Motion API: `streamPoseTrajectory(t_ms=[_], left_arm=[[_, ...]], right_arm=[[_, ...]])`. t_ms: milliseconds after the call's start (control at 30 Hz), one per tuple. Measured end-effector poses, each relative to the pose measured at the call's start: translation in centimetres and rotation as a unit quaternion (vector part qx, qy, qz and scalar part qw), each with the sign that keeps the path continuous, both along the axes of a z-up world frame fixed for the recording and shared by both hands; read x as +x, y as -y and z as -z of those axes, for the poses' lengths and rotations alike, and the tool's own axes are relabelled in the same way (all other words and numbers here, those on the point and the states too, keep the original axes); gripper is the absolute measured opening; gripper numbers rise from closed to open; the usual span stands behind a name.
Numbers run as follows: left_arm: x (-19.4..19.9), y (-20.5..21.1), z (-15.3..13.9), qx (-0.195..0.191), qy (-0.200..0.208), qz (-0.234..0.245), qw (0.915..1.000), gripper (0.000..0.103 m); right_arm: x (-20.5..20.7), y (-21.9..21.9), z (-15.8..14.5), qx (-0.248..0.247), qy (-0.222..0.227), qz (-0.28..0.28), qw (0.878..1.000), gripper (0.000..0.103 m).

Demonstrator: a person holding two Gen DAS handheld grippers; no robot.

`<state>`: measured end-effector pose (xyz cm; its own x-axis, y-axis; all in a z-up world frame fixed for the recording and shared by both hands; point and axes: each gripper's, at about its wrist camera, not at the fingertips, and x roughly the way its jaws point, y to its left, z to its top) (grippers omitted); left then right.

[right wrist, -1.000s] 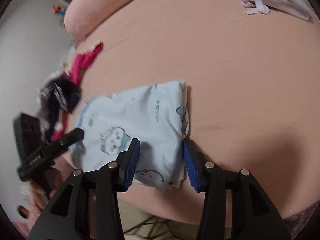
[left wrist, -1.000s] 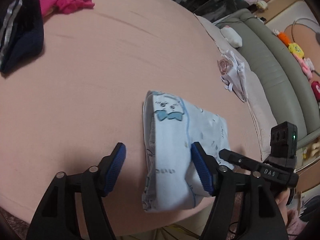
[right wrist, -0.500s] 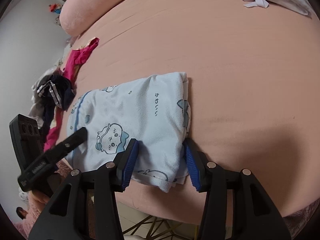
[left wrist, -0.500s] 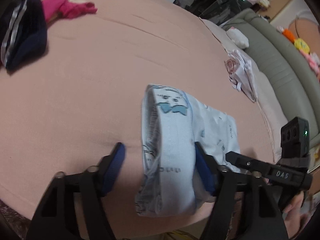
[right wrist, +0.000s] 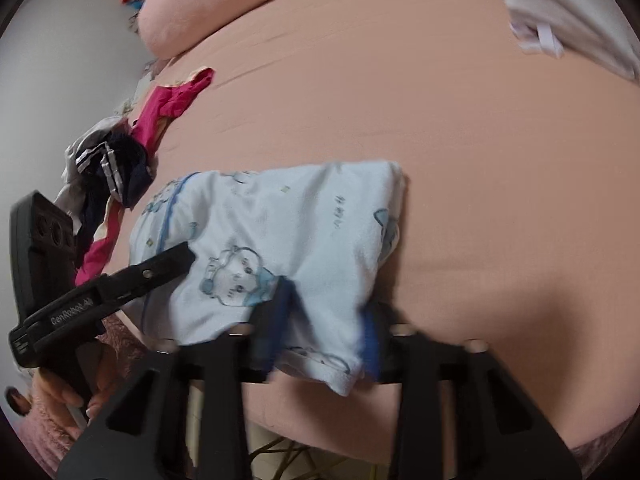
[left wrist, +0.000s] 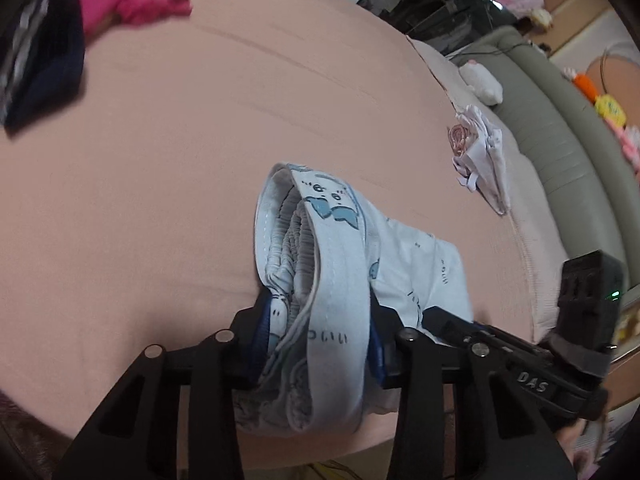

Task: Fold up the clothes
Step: 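Grasp the folded pants bundle with the left gripper, then carry the bundle with the left gripper onto the white clothes stack, release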

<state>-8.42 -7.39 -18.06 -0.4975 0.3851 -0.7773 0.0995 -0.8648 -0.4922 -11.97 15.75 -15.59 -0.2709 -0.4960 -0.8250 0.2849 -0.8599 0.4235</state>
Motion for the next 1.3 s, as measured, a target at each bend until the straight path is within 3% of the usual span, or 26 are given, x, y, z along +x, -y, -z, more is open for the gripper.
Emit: streamPoseTrajectory(t_ms=[133,300,500,733,867,1000,1133,1233,1267,1300], left_arm=[[-0.6,-1.2,-2.7,0.007,-0.015,0.003,0.9999,0.04],[-3.8,-5.6,-7.9,0.003,-0.063,0.035,0.9974,0.04],[-11.5,-13.5,-12.9,0.019,-0.111,0.091,0.9894,0.04],[-22.0,-23.1,-15.5,0.001,-0.141,0.14,0.9801,0.04],[-26.7,-27.3,-15.2,-0.005,-0.141,0.156,0.9776,0.04],[-30.0,-30.3,-13.5,-0.027,-0.12,0.169,0.9779,0.04],[-32.1,-31.2,-10.2,-0.068,-0.095,0.174,0.9778,0.042],[-33.7,-30.7,-6.1,-0.083,-0.036,0.166,0.982,0.061],[-33.4,-30.1,-6.7,-0.073,-0.045,0.161,0.9832,0.069],[-33.2,-29.6,-7.2,-0.064,-0.054,0.156,0.9843,0.069]], right_arm=[[-0.4,-1.5,-2.0,-0.027,-0.014,0.014,0.999,0.017],[-2.5,-4.7,-6.3,-0.054,-0.053,0.037,0.996,0.017],[-6.7,-11.6,-12.0,-0.058,-0.125,0.082,0.987,0.017],[-13.8,-19.3,-14.1,-0.023,-0.179,0.141,0.973,0.017],[-17.8,-23.7,-13.5,-0.024,-0.187,0.177,0.966,0.017],[-20.7,-25.9,-12.1,0.013,-0.201,0.182,0.963,0.017],[-23.4,-27.5,-8.1,0.003,-0.165,0.182,0.969,0.02],[-24.8,-28.5,-4.4,-0.003,-0.113,0.196,0.974,0.027],[-25.2,-29.1,-3.2,-0.015,-0.094,0.205,0.974,0.028],[-25.1,-29.6,-3.1,-0.023,-0.095,0.217,0.971,0.028]])
